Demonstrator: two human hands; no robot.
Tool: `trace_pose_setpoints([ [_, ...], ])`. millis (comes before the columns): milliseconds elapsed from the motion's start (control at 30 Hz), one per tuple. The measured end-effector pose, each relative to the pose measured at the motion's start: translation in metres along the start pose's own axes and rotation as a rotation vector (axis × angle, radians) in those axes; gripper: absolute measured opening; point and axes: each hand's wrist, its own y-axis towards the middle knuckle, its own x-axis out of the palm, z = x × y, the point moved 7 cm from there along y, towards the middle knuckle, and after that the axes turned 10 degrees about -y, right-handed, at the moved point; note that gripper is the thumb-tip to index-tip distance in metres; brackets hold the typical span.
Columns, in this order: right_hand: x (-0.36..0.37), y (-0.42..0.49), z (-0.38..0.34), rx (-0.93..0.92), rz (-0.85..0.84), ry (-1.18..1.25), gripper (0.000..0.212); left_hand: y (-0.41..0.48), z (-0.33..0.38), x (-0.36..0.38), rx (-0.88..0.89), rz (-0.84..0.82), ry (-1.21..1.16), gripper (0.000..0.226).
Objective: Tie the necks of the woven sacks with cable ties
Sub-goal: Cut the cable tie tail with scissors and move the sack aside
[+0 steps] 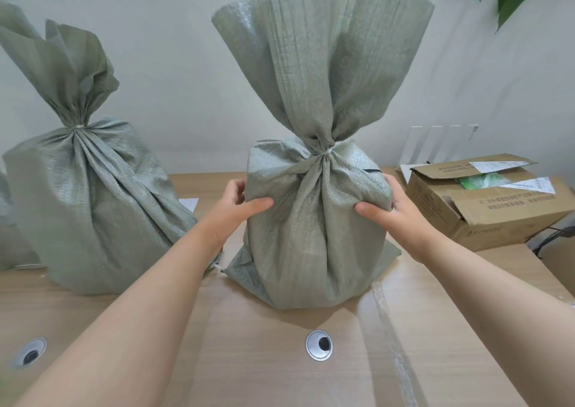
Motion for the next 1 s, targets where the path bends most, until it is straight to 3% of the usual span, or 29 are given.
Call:
trace_pose_setpoints([
  [100, -0.003, -0.006, -0.006, -0.012, -0.02, -0.034, 0.085, -0.003, 0.005, 0.003, 0.024, -0.032, -0.048, 0.098],
  [200, -0.002, -0.012, -0.01, -0.03, -0.03, -0.091, 0.097, -0.002, 0.008, 0.009, 0.036, -0.091, -0.052, 0.142],
  [267, -0.001, -0.016, -0.014, -0.052, -0.038, -0.138, 0.105, -0.002, 0.01, 0.011, 0.03, -0.121, -0.073, 0.154],
  [333, -0.002, -0.018, -0.017, -0.065, -0.041, -0.163, 0.105, 0.0, 0.013, 0.014, 0.038, -0.137, -0.121, 0.138],
  [467, -0.004, -0.022, -0.02, -0.081, -0.041, -0.217, 0.09, 0.005, 0.024, 0.018, 0.012, -0.08, -0.158, 0.083],
  [533, -0.004, -0.023, -0.02, -0.084, -0.033, -0.238, 0.085, 0.006, 0.029, 0.019, 0.018, -0.054, -0.179, 0.069],
  [733, -0.005, -0.02, -0.021, -0.08, 0.021, -0.256, 0.073, -0.001, 0.029, 0.019, 0.024, -0.039, -0.193, 0.067],
  [1000, -0.006, -0.015, -0.022, -0.018, 0.123, -0.266, 0.061, -0.011, 0.026, 0.019, 0.012, -0.028, -0.042, 0.068],
])
